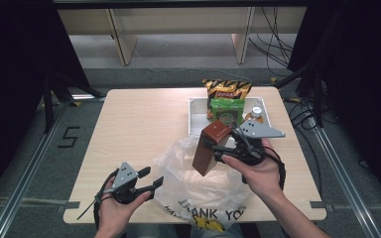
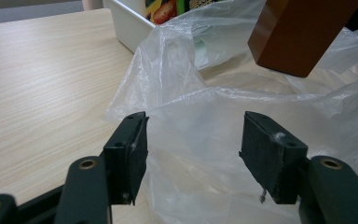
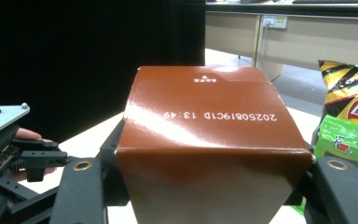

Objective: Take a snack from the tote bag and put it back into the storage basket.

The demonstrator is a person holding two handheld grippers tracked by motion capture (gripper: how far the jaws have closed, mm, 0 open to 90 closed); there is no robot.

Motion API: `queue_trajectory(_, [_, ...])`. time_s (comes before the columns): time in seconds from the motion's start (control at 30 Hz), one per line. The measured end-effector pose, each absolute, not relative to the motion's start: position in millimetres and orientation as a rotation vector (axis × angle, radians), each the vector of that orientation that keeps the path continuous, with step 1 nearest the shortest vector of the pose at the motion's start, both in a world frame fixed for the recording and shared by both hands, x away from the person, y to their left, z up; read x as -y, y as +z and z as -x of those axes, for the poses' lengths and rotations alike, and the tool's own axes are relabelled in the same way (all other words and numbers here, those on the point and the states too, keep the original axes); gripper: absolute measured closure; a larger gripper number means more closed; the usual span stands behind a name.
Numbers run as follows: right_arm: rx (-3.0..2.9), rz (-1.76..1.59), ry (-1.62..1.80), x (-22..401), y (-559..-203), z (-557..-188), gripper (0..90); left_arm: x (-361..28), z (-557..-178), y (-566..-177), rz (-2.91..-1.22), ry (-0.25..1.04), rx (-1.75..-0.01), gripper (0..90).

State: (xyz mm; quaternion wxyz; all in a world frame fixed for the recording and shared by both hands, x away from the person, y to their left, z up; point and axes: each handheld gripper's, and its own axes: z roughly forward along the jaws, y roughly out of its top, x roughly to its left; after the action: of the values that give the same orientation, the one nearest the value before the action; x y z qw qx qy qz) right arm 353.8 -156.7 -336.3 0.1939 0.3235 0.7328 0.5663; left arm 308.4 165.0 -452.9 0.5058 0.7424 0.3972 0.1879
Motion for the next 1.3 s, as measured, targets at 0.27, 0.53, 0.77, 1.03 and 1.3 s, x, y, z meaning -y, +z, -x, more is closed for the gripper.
queue_trajectory(0.27, [-2.036,-0.926,1.617,157.5,-331.5,-355.7,38.6,-164.4,-308.1,-452.9,-1.796,0.458,-0.96,40.6])
queue_trajectory(0.53, [-2.033,-0.92,1.6,158.4,-329.6,-360.1,38.6,-164.6,-308.3,-453.0,-1.795,0.458,-0.96,40.5])
queue_trajectory(0.77, [-2.018,-0.916,1.609,157.8,-325.3,-362.6,38.6,-164.8,-308.4,-452.9,-1.797,0.46,-0.958,40.5])
queue_trajectory(1.03, [-1.983,-0.895,1.597,159.4,-321.9,-365.3,38.6,-164.8,-309.2,-453.4,-1.792,0.457,-0.957,40.6])
queue_trajectory(1.3, [-1.981,-0.889,1.6,159.7,-319.4,-368.8,38.6,-165.0,-309.0,-453.4,-1.798,0.459,-0.96,40.6])
